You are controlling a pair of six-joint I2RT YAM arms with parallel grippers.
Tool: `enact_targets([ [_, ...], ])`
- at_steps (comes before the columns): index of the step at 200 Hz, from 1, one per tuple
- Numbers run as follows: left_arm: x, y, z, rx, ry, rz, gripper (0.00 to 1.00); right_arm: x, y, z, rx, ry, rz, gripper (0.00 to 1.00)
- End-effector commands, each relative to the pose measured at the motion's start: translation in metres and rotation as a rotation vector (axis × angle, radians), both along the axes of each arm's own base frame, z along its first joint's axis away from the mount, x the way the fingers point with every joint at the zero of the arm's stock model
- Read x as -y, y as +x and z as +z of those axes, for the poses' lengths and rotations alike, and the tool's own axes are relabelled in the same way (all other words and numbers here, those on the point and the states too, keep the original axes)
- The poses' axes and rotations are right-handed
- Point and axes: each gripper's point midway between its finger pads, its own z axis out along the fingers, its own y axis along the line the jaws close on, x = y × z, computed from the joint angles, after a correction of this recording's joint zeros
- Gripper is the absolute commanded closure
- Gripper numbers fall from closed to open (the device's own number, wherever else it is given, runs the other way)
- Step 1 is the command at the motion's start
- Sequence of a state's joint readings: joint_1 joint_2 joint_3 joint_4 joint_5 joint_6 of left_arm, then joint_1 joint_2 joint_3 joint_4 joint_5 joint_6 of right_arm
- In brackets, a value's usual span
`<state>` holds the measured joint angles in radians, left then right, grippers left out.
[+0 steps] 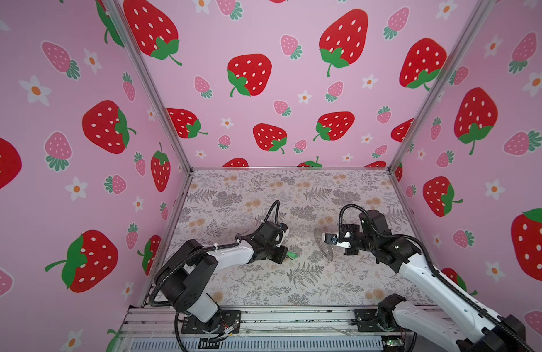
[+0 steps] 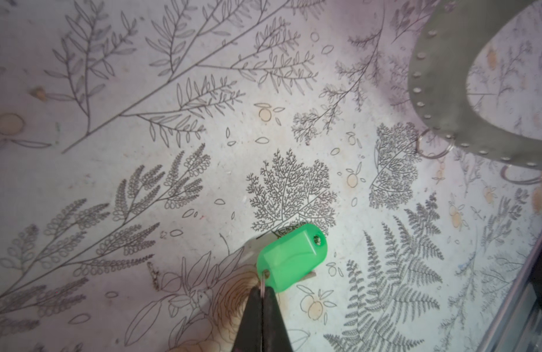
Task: Put the keys on the keyring
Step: 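Lift the green-tagged key with the left gripper off the table, then raise the key with the left gripper toward the plate held by the right gripper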
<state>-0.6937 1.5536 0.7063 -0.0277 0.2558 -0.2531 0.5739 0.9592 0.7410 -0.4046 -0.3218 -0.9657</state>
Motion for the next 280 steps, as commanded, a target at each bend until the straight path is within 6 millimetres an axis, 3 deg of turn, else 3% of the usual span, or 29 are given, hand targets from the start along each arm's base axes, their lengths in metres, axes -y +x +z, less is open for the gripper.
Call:
enact_targets([
  [1, 0.005, 0.002, 0.023, 0.085, -0.029, -0.085, 1.00, -0.003, -0.002, 0.003, 0.008, 0.018, 0.015, 1.00],
  [69, 0.015, -0.009, 0.100, 0.461, -0.116, -0.386, 1.00, -0.011, -0.005, 0.008, -0.023, 0.048, 0.049, 1.00],
  [152, 0.030, -0.007, 0.182, 0.727, -0.113, -0.612, 1.00, -0.028, -0.011, 0.032, 0.012, 0.119, 0.152, 1.00],
  [186, 0.039, -0.010, 0.198, 0.818, -0.118, -0.724, 1.00, -0.036, -0.016, 0.040, -0.002, 0.136, 0.200, 1.00],
  [280, 0.042, -0.008, 0.210, 1.041, -0.019, -0.920, 1.00, -0.052, -0.036, 0.050, -0.160, 0.166, 0.327, 1.00],
])
